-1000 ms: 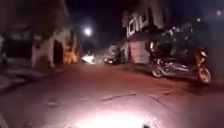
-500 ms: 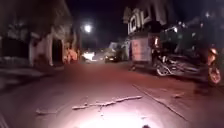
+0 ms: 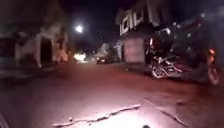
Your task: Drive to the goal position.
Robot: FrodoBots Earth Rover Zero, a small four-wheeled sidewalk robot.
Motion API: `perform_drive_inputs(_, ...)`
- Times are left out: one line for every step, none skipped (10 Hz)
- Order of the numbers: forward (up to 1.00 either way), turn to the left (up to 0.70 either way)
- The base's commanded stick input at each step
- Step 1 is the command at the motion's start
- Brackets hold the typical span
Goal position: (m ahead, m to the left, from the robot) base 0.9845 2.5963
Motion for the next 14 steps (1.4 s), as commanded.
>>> perform_drive_inputs(0.70,0.00)
perform_drive_inputs(0.70,0.00)
perform_drive_inputs(0.70,0.00)
perform_drive_inputs(0.70,0.00)
perform_drive_inputs(0.70,0.00)
perform_drive_inputs(0.70,0.00)
perform_drive_inputs(0.70,0.00)
perform_drive_inputs(0.70,0.00)
perform_drive_inputs(0.70,0.00)
perform_drive_inputs(0.70,0.00)
perform_drive_inputs(0.70,0.00)
perform_drive_inputs(0.70,0.00)
perform_drive_inputs(0.70,0.00)
perform_drive_inputs(0.70,0.00)
